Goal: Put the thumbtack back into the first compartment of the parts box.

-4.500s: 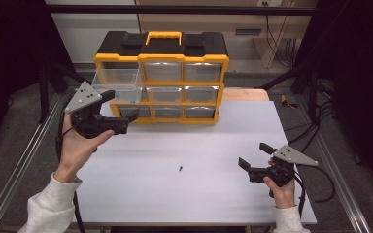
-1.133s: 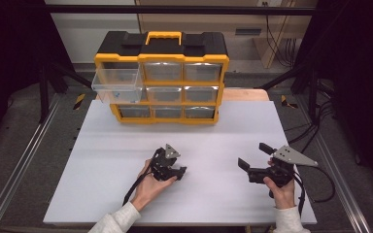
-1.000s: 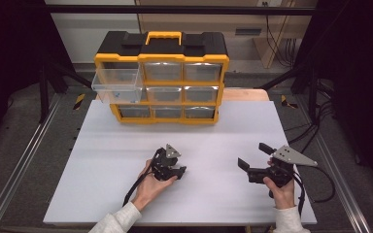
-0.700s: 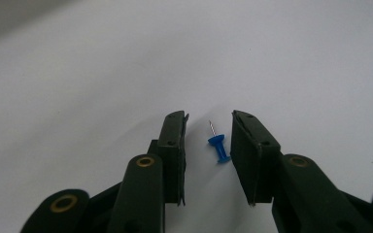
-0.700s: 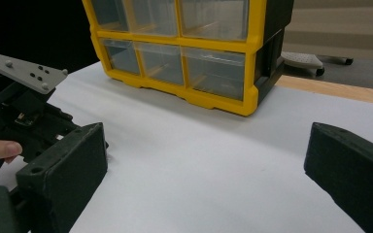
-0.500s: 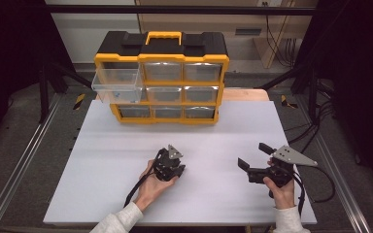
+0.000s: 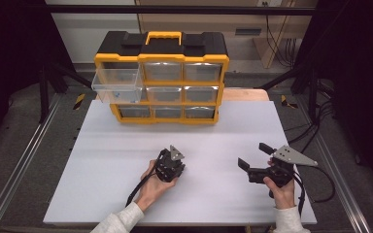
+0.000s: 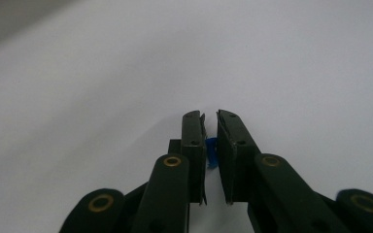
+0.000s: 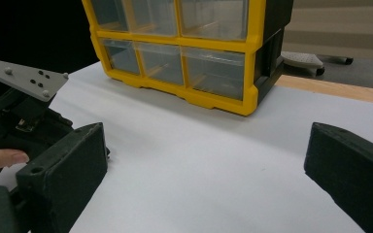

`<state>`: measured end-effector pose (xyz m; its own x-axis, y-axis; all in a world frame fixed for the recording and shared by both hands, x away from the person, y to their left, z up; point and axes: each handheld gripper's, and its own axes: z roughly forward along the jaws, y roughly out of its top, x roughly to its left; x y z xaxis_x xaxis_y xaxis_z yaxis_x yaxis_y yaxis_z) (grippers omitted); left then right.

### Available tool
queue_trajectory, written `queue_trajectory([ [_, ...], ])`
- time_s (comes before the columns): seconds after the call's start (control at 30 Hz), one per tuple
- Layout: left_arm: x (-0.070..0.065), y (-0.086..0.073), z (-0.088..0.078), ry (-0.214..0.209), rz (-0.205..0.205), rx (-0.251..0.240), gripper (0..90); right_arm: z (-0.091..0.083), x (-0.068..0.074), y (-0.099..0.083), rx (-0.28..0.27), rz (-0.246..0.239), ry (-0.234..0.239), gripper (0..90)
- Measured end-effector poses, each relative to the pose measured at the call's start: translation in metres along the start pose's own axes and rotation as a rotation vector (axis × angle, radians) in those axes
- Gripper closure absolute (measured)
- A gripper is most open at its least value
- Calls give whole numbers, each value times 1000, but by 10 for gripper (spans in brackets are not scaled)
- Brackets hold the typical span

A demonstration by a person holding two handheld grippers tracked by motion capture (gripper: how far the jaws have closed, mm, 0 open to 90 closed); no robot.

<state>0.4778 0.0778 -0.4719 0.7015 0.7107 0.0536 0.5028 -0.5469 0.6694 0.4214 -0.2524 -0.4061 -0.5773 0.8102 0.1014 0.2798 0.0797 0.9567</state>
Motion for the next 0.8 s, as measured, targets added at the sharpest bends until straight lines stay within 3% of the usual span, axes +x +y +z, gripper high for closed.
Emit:
queue_trajectory([
  [0.33,6,-1,-5,-16,24,0,822,1,1,0,2,2,0,22],
  [0.57,7,0,-14,-42,1,-9,824,0,1,1,-4,5,3,22],
  [0.67,10,1,-20,-46,24,-17,824,0,1,1,-2,1,2,22],
  [0.8,12,2,-27,-52,-1,-44,824,0,1,1,-2,-3,4,21],
])
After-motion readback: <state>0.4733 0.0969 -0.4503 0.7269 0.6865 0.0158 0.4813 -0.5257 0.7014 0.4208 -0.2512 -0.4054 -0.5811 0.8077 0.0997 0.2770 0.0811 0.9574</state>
